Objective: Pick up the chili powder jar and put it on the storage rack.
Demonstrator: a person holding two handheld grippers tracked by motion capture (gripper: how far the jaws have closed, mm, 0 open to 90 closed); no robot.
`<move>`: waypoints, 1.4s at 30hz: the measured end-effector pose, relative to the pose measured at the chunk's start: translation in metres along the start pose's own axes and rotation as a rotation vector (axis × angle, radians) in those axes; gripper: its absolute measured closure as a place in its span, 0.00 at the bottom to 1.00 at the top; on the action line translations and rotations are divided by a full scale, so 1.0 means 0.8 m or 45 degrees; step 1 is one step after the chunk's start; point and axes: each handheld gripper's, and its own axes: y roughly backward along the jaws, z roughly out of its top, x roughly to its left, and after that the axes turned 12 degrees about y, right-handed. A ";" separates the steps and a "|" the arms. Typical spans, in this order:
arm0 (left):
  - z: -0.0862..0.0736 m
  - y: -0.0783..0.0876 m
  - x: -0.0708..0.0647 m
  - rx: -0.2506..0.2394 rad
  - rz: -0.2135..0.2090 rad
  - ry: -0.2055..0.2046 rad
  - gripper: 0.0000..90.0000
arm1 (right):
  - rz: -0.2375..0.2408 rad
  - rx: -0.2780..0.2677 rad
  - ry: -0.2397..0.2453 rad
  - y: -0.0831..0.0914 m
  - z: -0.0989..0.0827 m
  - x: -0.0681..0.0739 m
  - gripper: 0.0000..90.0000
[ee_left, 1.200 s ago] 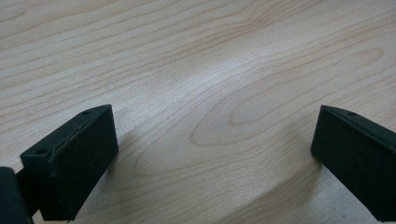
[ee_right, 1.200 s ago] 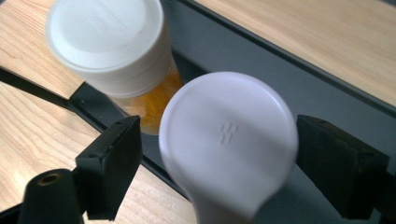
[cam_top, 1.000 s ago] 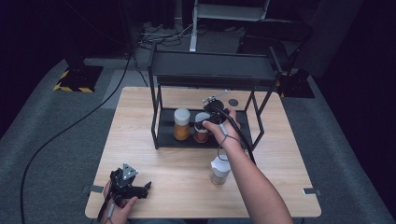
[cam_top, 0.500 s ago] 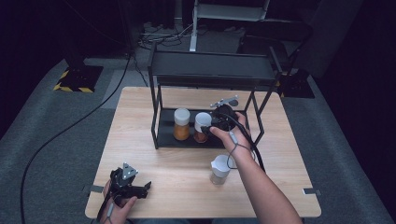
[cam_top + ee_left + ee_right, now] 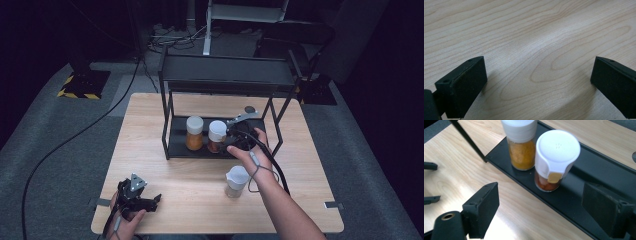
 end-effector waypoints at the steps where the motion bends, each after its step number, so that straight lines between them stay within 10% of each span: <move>1: 0.000 0.000 0.000 0.000 0.000 0.000 0.00 | 0.003 -0.005 0.002 0.002 -0.001 0.002 0.16; 42: 0.000 0.000 0.000 0.002 0.010 0.006 0.00 | 0.051 -0.050 0.017 0.044 -0.071 0.042 0.14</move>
